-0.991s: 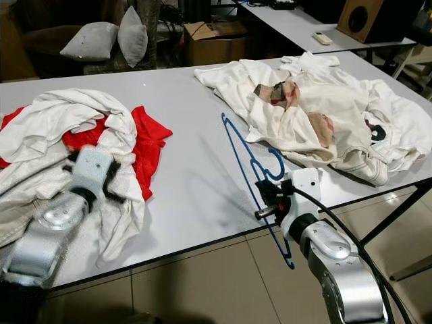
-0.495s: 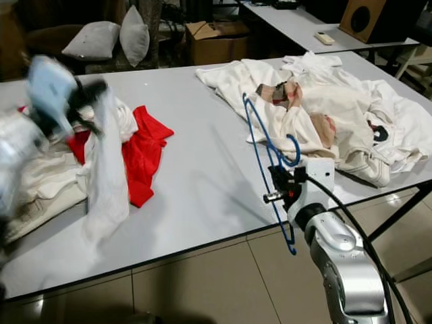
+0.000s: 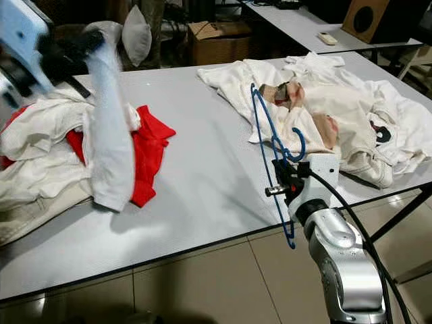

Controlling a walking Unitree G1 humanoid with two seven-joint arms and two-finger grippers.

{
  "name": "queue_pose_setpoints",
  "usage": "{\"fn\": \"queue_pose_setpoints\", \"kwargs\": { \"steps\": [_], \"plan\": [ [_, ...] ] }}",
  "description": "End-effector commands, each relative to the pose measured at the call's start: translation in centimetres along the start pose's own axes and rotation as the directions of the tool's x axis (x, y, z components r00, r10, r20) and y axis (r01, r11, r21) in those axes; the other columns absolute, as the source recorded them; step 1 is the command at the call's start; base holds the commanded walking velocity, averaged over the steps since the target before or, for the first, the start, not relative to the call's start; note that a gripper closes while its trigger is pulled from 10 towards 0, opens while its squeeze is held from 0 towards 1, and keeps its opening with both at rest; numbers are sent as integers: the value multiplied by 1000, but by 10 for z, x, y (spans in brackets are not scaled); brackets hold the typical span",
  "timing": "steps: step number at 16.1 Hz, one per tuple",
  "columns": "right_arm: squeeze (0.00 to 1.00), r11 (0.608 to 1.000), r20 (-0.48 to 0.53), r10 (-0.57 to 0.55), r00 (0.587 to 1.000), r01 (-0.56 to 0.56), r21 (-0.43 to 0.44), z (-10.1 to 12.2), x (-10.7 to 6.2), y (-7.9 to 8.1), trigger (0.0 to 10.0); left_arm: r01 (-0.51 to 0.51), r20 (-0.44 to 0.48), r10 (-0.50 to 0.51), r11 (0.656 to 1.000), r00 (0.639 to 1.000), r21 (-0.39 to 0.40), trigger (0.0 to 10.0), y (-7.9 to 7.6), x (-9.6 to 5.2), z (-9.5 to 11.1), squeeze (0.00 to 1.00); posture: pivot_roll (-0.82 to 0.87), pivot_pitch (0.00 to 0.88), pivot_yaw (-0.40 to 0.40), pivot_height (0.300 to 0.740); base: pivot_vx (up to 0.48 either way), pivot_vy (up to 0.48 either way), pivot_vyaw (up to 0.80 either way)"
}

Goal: Hang hanger

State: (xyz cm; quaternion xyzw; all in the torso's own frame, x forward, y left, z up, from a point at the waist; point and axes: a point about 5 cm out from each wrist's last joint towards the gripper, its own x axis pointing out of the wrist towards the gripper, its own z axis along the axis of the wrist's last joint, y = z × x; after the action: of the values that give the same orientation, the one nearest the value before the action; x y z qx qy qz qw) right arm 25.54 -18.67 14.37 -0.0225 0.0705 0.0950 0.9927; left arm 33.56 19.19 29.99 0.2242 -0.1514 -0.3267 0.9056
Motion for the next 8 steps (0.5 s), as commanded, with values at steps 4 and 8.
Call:
{"fn": "queue_pose_setpoints", "kwargs": {
  "steps": [4,8],
  "plan": [
    [0,1000,15,-2,1000,2,-2,1,1,2,10000,343,-63,-354,929,933,-137,0,-87,-6,-26,0,55,0,3,740,0,0,0],
    [0,999,4,33,999,-33,-13,-1,4,9,10000,376,-178,-428,888,886,-263,10000,-138,-15,-57,0,50,0,-6,740,0,0,0]
  ]
}}
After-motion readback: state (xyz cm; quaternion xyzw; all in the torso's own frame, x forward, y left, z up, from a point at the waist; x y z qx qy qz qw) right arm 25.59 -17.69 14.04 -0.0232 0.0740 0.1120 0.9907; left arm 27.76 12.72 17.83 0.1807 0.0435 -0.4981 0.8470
